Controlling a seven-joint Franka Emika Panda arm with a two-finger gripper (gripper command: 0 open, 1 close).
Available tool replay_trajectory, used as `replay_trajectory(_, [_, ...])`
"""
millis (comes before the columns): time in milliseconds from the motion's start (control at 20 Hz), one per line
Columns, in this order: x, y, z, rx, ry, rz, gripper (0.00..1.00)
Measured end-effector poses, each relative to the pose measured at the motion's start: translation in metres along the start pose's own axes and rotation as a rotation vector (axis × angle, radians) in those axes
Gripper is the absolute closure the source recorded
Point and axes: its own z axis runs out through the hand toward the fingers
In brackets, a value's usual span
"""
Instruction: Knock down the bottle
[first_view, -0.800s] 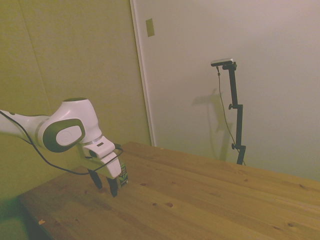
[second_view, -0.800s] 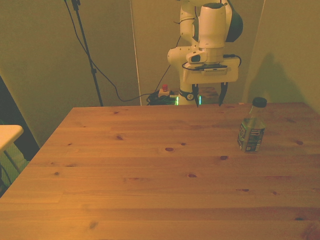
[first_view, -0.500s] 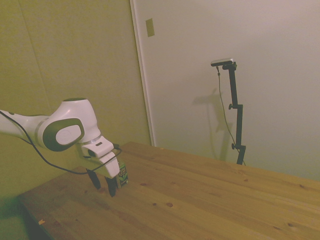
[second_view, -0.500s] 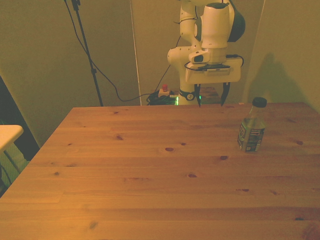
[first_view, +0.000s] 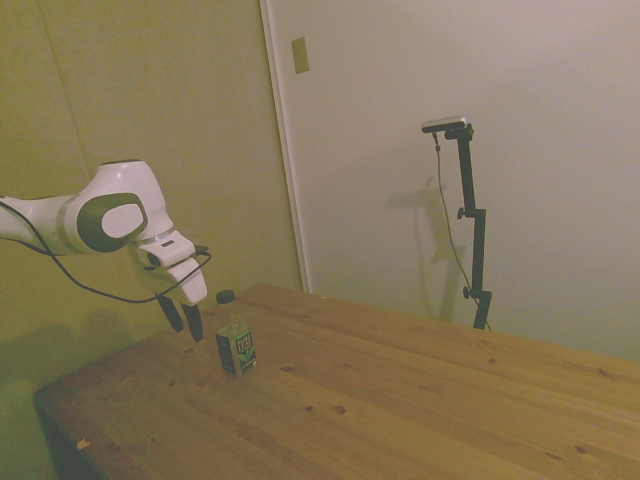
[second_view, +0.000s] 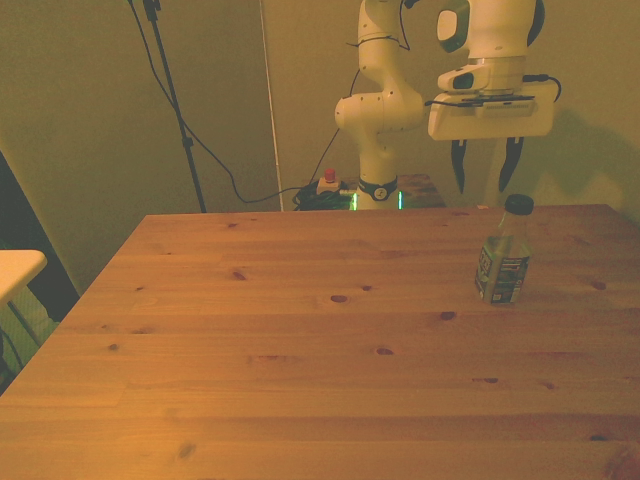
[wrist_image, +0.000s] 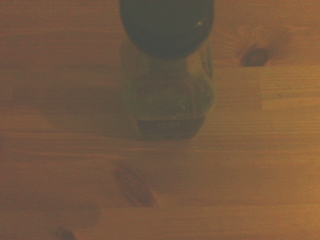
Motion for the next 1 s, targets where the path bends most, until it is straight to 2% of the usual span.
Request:
replay_trajectory(550, [0.005,-0.053,0.022,0.0,0.047,0.033,1.0])
replay_trajectory(1000, [0.021,-0.081,0.014,0.018,0.099,0.077,1.0])
